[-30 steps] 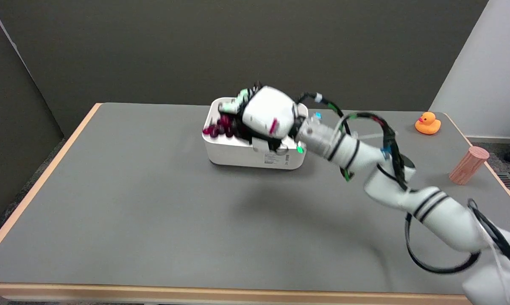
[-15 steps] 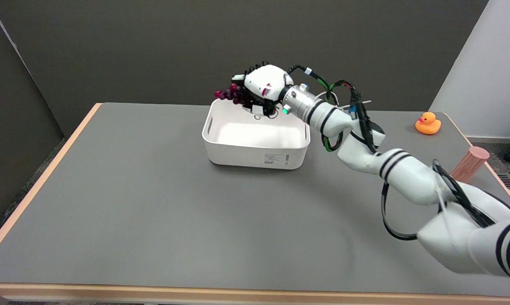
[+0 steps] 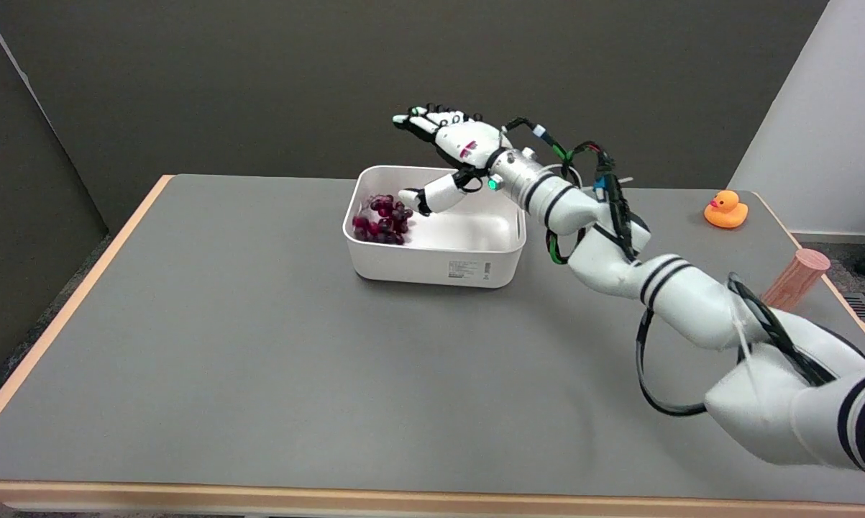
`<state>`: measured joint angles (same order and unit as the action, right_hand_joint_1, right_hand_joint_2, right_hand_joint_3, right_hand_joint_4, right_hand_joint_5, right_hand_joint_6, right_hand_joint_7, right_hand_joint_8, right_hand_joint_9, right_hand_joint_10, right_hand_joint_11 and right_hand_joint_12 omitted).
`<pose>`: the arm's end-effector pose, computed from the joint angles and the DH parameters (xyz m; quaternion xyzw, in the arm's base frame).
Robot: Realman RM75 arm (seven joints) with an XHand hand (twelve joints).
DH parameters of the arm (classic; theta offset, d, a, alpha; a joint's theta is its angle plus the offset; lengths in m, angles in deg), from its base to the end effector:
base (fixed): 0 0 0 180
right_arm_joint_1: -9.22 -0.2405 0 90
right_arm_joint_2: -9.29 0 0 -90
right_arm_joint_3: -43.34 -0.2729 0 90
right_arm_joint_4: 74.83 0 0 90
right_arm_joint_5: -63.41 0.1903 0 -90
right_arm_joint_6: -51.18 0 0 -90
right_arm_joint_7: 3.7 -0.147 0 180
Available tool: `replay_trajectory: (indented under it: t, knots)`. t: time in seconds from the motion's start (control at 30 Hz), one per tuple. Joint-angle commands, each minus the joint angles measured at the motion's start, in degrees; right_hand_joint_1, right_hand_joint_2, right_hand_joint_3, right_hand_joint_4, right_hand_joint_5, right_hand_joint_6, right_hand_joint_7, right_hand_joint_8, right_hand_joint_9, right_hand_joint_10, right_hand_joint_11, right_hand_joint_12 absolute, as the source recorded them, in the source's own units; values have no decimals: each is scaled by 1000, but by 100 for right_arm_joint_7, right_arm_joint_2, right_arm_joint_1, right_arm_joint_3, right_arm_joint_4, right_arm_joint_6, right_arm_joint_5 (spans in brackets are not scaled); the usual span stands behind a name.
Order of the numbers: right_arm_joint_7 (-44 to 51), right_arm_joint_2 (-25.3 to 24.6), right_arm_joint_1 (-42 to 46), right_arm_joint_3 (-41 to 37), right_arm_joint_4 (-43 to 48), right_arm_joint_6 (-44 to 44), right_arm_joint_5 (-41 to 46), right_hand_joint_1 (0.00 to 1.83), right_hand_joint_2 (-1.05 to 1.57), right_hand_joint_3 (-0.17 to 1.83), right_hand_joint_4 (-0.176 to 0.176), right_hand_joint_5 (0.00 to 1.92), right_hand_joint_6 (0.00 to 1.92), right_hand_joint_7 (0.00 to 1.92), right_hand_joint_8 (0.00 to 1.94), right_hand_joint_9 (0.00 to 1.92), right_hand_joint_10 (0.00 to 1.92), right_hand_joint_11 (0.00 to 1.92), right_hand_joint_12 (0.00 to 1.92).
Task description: Place the grape into the white box.
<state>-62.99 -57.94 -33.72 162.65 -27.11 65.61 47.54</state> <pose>-0.2006 -0.5014 0.2928 0.7949 -0.0440 0.0586 0.6024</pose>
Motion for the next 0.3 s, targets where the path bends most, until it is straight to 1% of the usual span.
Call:
replay_trajectory:
  t: [0.03,0.07,0.13,0.17,0.2,0.23,0.3]
  knots:
    - [-236,581,2473,-2239,2141,1338,3207,399,466,878,99,6,177,-1,-1,-1,333,-1,949]
    - [-236,581,2611,-2316,2120,1673,3746,394,472,883,95,5,165,-1,-1,-1,311,-1,918]
    - [-236,589,2900,-2371,2032,2568,5162,381,491,886,86,1,148,-1,-1,-1,285,-1,851]
    - [-240,604,2997,-2344,2017,2943,5723,387,501,895,81,3,134,-1,5,-1,273,-1,821]
    - [-292,645,3118,-2281,2033,3460,6465,415,516,918,76,14,108,-1,23,-1,257,-1,787]
    - [-377,687,3190,-2236,2058,3764,6890,426,525,931,73,20,107,0,47,-1,260,-1,771]
    - [-788,841,3413,-2188,2130,4357,7556,393,528,930,67,16,214,11,145,2,346,-1,797]
